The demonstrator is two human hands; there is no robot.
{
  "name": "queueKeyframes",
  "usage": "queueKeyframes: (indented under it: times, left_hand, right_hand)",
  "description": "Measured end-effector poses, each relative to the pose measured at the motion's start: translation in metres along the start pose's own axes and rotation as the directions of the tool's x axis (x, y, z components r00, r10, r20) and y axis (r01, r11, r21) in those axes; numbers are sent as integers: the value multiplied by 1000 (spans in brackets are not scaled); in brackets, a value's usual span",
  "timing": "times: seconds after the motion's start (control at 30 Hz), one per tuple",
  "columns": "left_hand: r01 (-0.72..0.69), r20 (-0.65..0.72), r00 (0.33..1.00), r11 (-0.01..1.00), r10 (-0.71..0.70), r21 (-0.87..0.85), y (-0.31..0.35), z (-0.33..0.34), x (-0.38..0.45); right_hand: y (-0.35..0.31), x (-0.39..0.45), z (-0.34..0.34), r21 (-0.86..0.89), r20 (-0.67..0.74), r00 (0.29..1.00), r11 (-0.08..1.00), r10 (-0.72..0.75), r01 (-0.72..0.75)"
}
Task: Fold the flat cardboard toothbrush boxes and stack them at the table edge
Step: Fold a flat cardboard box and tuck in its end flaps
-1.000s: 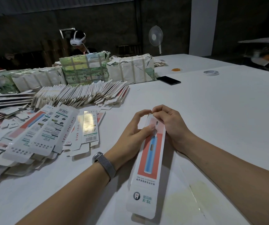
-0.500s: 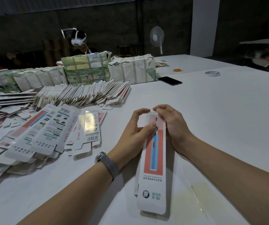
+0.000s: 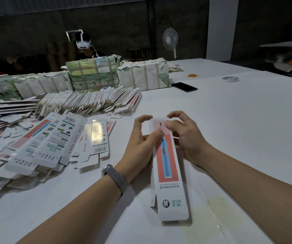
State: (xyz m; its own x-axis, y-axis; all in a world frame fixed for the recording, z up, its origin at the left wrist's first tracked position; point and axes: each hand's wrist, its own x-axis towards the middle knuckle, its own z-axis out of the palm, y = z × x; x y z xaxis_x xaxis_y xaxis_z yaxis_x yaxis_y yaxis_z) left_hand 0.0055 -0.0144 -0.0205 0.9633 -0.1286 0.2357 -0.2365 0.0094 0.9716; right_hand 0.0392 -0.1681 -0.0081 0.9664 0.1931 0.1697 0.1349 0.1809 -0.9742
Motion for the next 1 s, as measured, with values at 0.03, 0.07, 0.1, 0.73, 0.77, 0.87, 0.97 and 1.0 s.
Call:
queueKeyframes:
  times: [0.03,0.07,0.1,0.73,0.77,0.87,0.97,1.0]
  left_hand:
    - [2,-2,1000,1000,-2,7,0,0,0]
    - [3,-4,1000,1000,-3,13,1,0,0]
    - [3,-5,1000,1000,-3,15,1,0,0]
    - [28,-28,999,995,-31,-101,-3,-2,8]
    - [26,-32,999,995,-29,-95,-4,-2,9]
    - [17,-78,997,998,-23,-68,-7,-2,9]
    - [24,-152,988,999,-27,-25,-10,-5,10]
    - [27,-168,985,999,-31,-23,-10,-5,10]
  right_hand:
    - [0,0,-1,10,4,1000,1000,3,-3]
    - [-1,-1,-1,15,7,1000,1000,3,-4]
    - [-1,-1,-2,15,8,1000,1000,2,-2]
    - [-1,-4,1,-129,-71,997,991,-27,17]
    - [-2,-3,0,-167,-95,995,986,-40,24]
    - [-4,0,-4,-323,-130,988,946,-84,38]
    - [-16,1,-14,-466,-60,993,883,-97,58]
    - [-22,0,-18,-557,1,997,828,-83,70]
